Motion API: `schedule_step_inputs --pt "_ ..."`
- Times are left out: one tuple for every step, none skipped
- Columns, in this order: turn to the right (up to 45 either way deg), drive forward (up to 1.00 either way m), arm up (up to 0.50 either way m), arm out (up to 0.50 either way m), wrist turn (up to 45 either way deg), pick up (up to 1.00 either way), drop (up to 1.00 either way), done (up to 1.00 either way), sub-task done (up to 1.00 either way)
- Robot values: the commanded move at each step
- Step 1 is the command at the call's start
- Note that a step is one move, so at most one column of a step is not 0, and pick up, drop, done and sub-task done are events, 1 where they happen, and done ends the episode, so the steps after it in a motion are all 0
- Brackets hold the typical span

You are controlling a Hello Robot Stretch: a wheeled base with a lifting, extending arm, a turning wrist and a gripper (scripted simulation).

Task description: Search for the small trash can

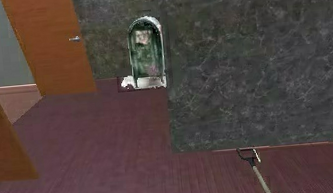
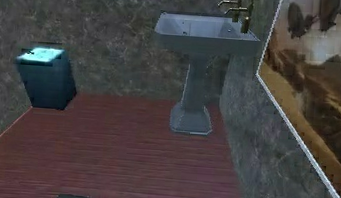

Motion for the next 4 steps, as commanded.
schedule_step_inputs --pt "0.0 0.45 0.00 0.00 0.0 0.00 0.00 0.00 0.00" --pt "-45.0 0.00 0.00 0.00 0.0 0.00 0.00 0.00 0.00" --pt "-15.0 0.00 0.00 0.00 0.0 0.00 0.00 0.00 0.00" --pt "-3.0 0.00 0.00 0.00 0.0 0.00 0.00 0.00 0.00"
